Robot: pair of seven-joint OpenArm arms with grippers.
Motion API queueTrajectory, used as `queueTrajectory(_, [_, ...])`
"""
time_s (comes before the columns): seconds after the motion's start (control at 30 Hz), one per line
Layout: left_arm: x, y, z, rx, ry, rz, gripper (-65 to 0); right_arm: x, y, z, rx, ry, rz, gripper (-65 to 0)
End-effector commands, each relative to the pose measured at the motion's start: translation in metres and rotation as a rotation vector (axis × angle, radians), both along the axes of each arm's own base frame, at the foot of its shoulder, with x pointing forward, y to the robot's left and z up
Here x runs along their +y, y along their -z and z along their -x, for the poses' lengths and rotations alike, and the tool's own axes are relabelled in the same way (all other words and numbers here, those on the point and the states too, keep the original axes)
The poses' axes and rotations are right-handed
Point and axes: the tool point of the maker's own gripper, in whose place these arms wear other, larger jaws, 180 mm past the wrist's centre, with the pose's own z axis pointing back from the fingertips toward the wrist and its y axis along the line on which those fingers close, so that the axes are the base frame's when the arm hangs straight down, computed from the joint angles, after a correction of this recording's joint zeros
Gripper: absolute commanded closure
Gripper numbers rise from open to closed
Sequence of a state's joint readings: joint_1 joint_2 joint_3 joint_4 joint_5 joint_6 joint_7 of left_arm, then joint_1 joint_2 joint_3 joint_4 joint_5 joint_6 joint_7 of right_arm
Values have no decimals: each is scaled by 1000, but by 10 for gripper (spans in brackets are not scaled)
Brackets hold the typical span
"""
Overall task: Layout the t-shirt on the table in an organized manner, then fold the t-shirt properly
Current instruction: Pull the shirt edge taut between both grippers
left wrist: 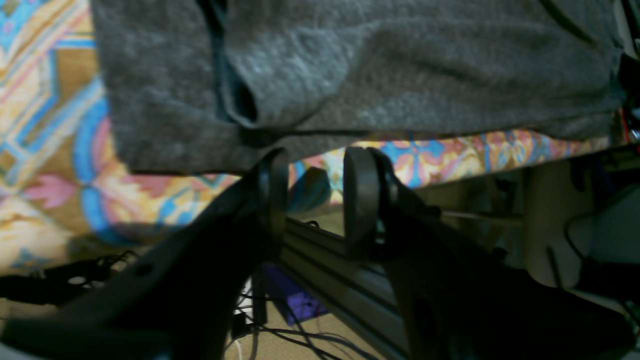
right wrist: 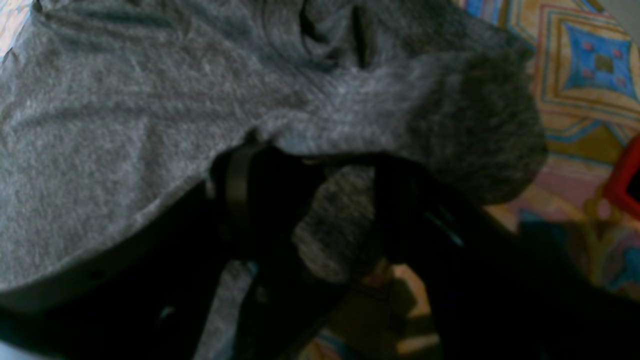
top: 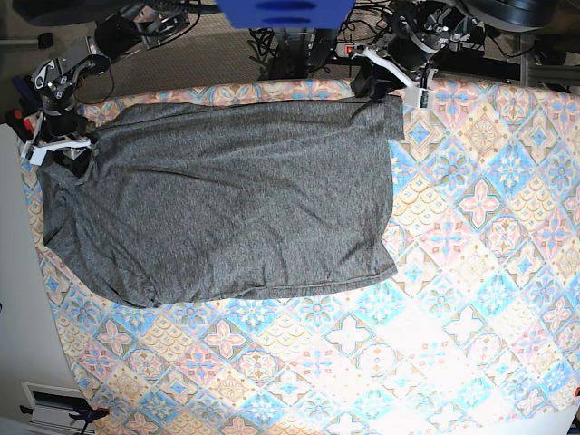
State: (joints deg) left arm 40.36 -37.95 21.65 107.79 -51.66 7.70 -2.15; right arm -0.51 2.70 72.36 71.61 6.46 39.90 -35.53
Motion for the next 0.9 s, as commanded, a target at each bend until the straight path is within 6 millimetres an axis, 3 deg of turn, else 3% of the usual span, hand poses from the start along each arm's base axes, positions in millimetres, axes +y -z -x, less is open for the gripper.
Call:
queueTrajectory(0.0, [-1, -6, 0, -19, 4, 12, -186, 6, 13, 9, 85, -29, -14, -316])
queueTrajectory(0.2, [11, 11, 5, 23, -16, -20, -186, 6, 13, 9, 85, -29, -14, -316])
queueTrajectory(0.33, [14, 15, -9, 34, -60, 21, -186, 7, 13, 9, 85, -29, -16, -316])
queueTrajectory(0.67, [-22, 10, -35, 4, 8, 100, -186, 7, 13, 8, 86, -31, -16, -316])
queueTrajectory(0.87, [-22, 11, -51, -23, 13, 91, -183, 6, 13, 8, 86, -31, -14, -310])
